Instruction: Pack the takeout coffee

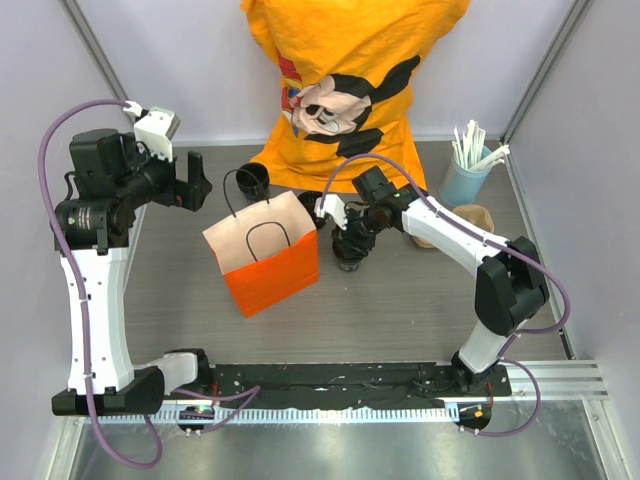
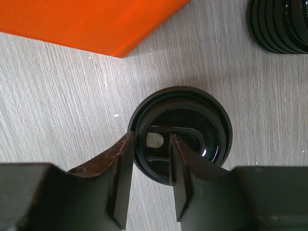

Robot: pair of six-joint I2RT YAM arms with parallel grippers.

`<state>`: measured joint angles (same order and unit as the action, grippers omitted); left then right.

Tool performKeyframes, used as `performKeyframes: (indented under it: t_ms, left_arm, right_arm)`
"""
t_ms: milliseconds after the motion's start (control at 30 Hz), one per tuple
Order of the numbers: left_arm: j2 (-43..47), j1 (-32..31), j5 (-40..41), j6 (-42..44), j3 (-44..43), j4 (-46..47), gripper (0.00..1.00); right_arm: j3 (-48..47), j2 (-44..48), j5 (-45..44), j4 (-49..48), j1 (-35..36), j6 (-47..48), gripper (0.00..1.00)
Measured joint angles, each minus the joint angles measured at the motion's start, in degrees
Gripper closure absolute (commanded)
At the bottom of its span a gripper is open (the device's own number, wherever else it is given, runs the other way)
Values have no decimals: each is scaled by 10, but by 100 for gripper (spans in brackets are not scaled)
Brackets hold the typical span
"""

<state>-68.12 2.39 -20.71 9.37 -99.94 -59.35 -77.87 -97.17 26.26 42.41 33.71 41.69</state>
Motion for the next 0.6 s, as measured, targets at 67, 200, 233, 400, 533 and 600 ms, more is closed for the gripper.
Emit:
performKeyframes:
  t_ms: [67,200,233,400,533,600]
  left_arm:
    - [0,0,0,0,0,0,0]
    - [0,1,-1,0,0,0,0]
    - [0,1,-1,0,0,0,0]
    - [0,2,-3,0,0,0,0]
    - [0,3,-3,0,0,0,0]
    - [0,3,-4,0,0,0,0]
  right_arm:
    - [-2,-1,-6,1,3,1,67]
    - [-9,-6,-13,8,11,3,71]
    - [-10,-7,-17,10,13,4,72]
    - [-17,-16,-29,29,23,6,69]
    - [-34,-23,-44,57,28,8,68]
    - [-41,-25,-54,70,29,9,68]
